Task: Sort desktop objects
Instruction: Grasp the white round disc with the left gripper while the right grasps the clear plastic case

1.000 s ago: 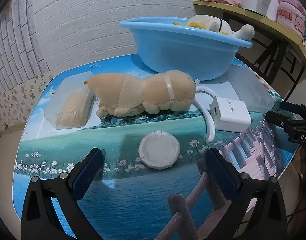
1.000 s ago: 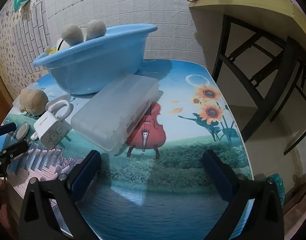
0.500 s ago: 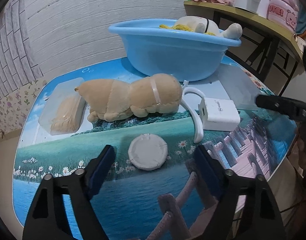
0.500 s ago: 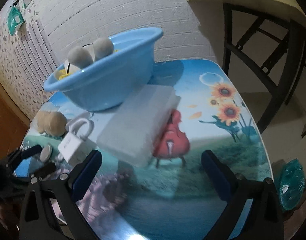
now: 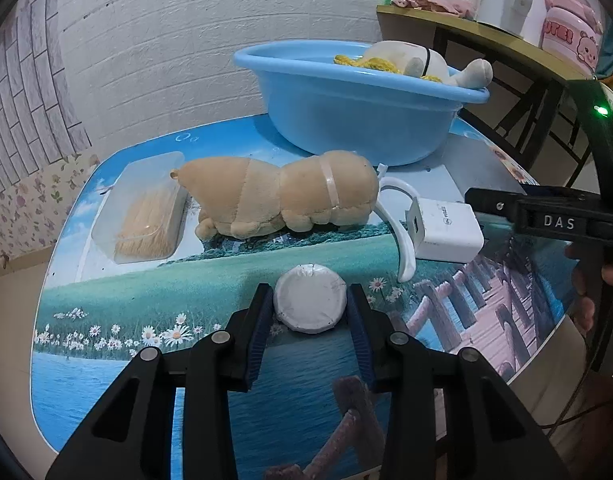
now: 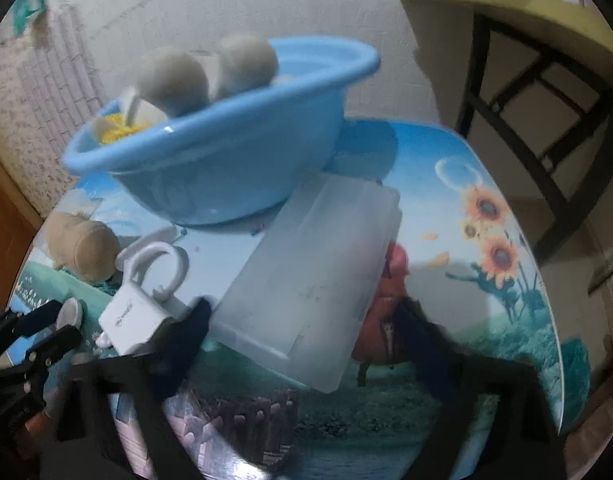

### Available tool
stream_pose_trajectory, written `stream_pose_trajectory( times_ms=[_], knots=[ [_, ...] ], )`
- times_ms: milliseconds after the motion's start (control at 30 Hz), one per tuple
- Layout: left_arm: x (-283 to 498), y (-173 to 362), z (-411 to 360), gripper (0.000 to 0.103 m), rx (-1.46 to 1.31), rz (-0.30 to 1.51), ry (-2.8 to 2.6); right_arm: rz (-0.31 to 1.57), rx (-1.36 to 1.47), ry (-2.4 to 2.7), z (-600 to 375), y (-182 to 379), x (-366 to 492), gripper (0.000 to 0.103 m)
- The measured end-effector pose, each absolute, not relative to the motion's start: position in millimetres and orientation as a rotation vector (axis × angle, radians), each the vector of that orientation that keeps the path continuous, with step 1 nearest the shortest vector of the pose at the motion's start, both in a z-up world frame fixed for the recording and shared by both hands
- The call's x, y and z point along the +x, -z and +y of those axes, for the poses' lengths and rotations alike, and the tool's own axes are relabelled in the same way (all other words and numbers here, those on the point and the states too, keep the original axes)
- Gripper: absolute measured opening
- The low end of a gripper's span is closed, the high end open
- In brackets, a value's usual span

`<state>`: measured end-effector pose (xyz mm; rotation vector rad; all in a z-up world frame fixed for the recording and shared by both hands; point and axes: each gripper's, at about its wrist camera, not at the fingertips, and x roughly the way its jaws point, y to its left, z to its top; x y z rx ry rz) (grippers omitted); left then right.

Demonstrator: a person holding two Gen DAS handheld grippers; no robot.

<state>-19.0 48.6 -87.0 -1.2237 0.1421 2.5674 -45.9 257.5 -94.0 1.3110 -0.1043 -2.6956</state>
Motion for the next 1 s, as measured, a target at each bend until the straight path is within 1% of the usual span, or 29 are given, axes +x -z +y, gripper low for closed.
stream_pose_trajectory(
  times_ms=[67,200,467,567,833,900,1000],
  knots=[
    [-20,87,47,0.036,-1.241,0.138,-2.571,-0.140,1.306,2.658,265,93,-43,0.074],
    [-25,86,41,0.036,-1.274,0.123,-2.592,-0.127,1.283,2.620,275,89,-33,0.072],
    [-29,83,35,0.036,-1.301,0.088,-2.579,0.057,1.281,2.507,282,91,-7,0.067],
    [-31,85,34,0.036,-1.328,0.061,-2.565,0.082,1.306,2.509,284,91,-2,0.067],
    [-28,86,39,0.037,-1.319,0.114,-2.581,0.148,1.323,2.542,271,93,-5,0.068],
    [-27,87,41,0.041,-1.314,0.143,-2.588,0.165,1.317,2.557,267,94,-6,0.069],
    [-25,87,41,0.042,-1.301,0.150,-2.597,0.159,1.312,2.567,266,94,-8,0.071]
  ],
)
